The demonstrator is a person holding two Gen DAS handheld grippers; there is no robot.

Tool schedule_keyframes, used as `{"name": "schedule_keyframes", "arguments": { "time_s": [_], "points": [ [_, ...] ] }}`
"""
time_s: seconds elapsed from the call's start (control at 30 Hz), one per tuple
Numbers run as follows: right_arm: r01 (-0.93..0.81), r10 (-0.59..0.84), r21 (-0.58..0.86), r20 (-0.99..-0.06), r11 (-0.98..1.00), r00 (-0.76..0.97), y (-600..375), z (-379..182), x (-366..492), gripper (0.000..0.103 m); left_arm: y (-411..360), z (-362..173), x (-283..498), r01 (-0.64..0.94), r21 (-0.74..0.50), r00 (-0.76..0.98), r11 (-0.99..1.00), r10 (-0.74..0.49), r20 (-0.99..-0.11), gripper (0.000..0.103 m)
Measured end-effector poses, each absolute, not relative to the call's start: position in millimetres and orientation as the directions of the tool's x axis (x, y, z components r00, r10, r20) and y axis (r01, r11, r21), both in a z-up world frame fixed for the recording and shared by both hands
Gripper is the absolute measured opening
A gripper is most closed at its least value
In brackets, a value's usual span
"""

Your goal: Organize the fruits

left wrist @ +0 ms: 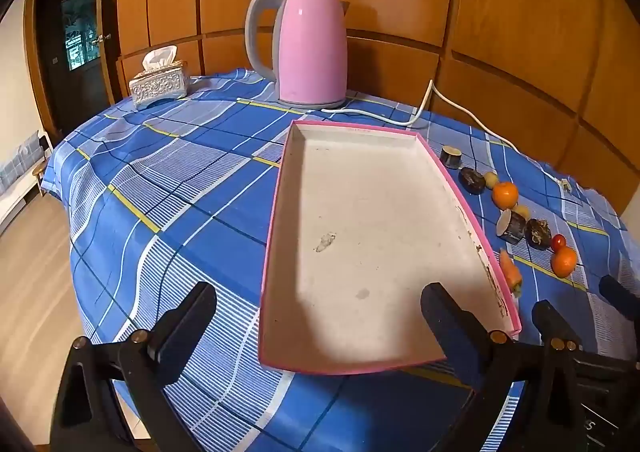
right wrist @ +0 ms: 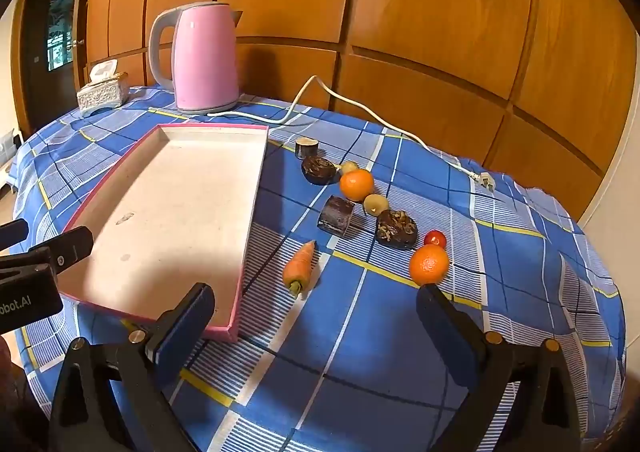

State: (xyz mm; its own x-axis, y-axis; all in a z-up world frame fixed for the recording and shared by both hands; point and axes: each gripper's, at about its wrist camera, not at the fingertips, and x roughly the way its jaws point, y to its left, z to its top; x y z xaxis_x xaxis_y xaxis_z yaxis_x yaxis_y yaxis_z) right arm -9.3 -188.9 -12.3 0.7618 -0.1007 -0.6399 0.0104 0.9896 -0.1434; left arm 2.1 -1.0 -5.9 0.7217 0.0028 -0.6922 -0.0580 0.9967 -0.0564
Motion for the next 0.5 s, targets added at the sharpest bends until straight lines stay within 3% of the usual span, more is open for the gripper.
{"name": "schedule_keyframes", "arguments": {
  "time_s": [0.5],
  "points": [
    [0.009,-0.1,-0.144,-0.638,0.99,0.763,-188.5,-12.8,-10.1,0.102,-0.6,-4.7,3.6,-0.057,-0.066,0.716,0.996,-0.005,-0.698,0.103]
  ]
}}
